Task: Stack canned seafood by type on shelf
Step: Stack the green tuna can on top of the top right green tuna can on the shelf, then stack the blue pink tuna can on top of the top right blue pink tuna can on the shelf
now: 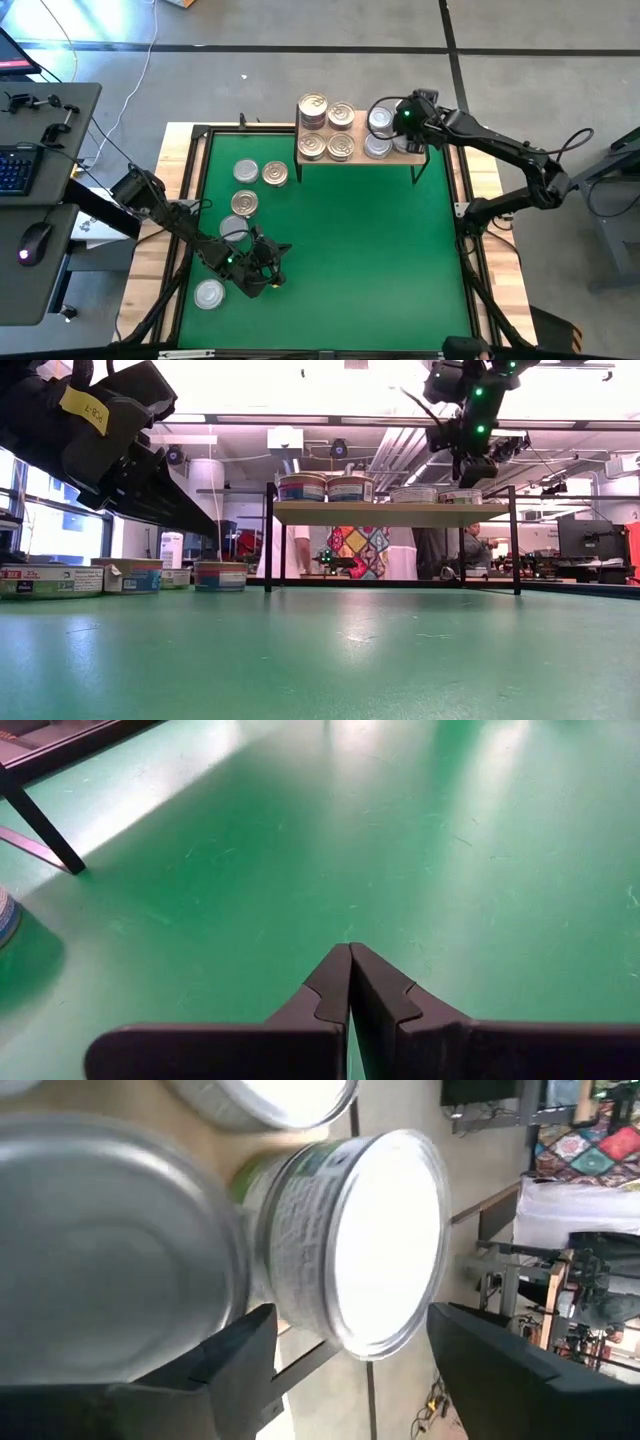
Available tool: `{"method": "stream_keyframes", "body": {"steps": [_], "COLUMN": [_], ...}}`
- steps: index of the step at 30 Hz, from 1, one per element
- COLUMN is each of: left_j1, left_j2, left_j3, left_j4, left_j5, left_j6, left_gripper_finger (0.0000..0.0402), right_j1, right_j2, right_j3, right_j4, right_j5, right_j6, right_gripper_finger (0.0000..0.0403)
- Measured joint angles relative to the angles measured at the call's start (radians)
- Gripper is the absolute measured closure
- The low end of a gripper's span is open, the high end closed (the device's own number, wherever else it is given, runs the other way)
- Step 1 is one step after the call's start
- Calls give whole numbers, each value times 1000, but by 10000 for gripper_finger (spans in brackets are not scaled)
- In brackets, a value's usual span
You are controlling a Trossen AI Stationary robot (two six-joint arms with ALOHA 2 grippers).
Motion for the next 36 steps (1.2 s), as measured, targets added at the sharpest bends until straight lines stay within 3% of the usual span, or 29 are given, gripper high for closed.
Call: {"method": "stream_keyframes", "body": {"steps": [8, 13, 16, 19, 24, 26, 32, 36], "left_j1": [0, 0, 0, 0, 0, 0, -18, -44], "left_j2": [0, 0, 0, 0, 0, 0, 0, -19], "left_j3": [0, 0, 0, 0, 1, 1, 24, 122], "left_j4": [0, 0, 13, 66, 191, 238, 261, -21], "left_j5": [0, 0, 0, 0, 21, 36, 136, 206], "left_j6": [0, -1, 0, 38, 162, 209, 289, 207], "left_gripper_finger": [401, 401, 401, 401, 401, 401, 401, 401], "right_j1": [32, 136, 223, 334, 567, 689, 1065, 1226], "right_j2": [-37, -102, -145, -186, -223, -223, -218, -216], "right_j3": [0, 0, 0, 0, 0, 0, -170, -404], "right_j4": [-89, -110, -144, -212, -273, -259, 103, 510], "right_j5": [41, 131, 145, 82, -131, -151, -93, -91], "right_j6": [12, 43, 147, 335, 694, 791, 916, 994], "right_gripper_finger": [148, 148, 148, 148, 148, 148, 148, 148]}}
